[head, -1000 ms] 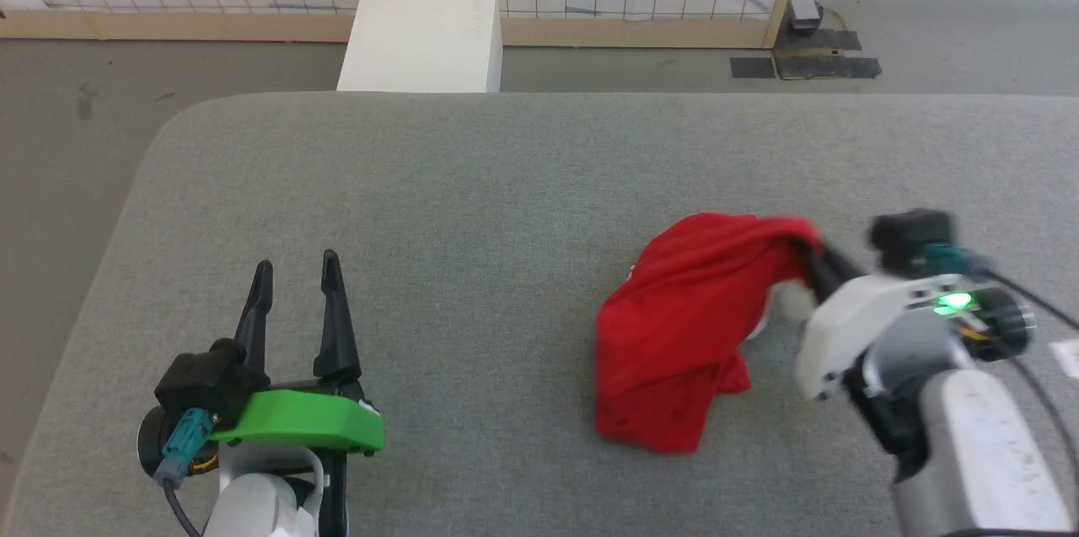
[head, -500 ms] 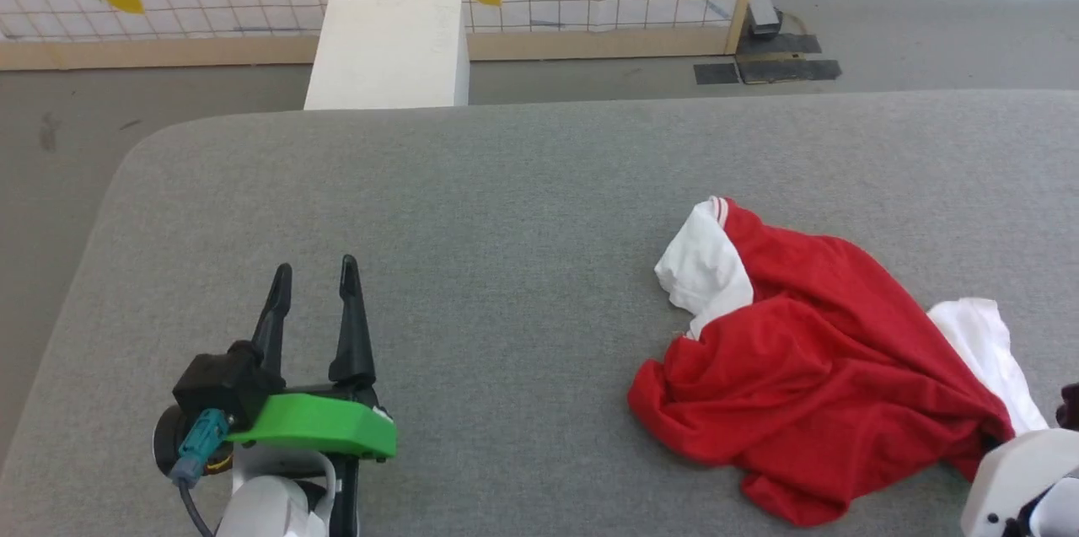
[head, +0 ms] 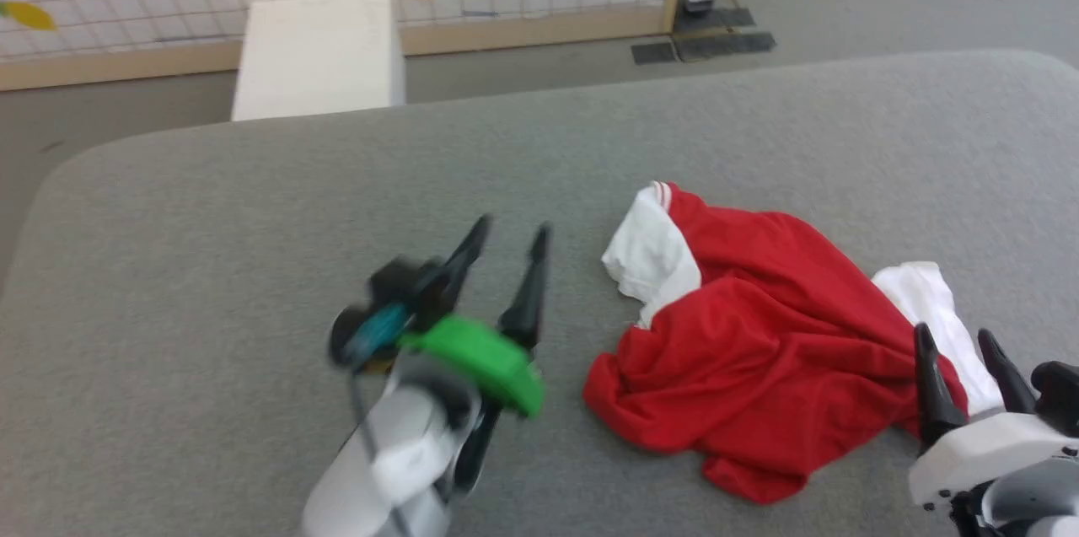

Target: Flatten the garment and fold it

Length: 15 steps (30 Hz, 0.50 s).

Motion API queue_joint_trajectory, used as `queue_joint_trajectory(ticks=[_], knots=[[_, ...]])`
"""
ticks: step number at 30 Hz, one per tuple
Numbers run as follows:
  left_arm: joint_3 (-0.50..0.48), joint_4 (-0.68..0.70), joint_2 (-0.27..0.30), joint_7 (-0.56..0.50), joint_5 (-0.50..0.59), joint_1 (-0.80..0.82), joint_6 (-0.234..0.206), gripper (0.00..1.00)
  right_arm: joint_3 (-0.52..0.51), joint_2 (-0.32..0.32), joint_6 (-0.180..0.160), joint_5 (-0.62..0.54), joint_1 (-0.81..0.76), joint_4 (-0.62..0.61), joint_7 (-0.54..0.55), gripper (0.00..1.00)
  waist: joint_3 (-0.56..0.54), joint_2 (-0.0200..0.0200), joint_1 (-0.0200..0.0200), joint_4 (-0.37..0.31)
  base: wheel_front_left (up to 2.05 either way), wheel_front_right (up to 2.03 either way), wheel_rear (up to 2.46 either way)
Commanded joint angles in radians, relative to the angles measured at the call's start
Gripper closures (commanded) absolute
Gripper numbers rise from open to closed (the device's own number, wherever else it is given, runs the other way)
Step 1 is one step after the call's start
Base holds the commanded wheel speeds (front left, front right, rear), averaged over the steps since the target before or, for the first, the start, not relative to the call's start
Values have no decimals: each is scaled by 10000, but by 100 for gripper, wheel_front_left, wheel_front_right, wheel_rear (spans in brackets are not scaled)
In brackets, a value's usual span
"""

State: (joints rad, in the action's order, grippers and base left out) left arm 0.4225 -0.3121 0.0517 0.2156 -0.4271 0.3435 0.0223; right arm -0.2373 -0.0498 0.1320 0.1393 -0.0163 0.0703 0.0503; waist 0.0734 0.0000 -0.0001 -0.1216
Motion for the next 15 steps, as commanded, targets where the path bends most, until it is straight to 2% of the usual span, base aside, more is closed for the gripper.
queue_joint_trajectory(ticks=[1, 5, 11, 15], knots=[[324, -306, -14, -206, -263, 613, 8, 0, 130, -4, -13, 123, 123, -29, -305, 0, 517, 0, 1, -533, 0, 0, 0], [1401, -1468, -14, -996, -1040, 2136, -75, 0, 623, -4, -13, 338, 342, 229, -849, 0, 976, 0, 1, -1101, 0, 0, 0], [2418, -3517, -14, -2789, -1863, 3940, -741, 0, 1203, -4, -13, 641, 748, 658, -1261, 0, 1666, 0, 1, -1839, 0, 0, 0], [2825, -4765, -14, -3976, -1947, 4744, -1044, 0, 1454, -4, -13, 848, 972, 886, -1435, 0, 2020, 0, 1, -2129, 0, 0, 0]])
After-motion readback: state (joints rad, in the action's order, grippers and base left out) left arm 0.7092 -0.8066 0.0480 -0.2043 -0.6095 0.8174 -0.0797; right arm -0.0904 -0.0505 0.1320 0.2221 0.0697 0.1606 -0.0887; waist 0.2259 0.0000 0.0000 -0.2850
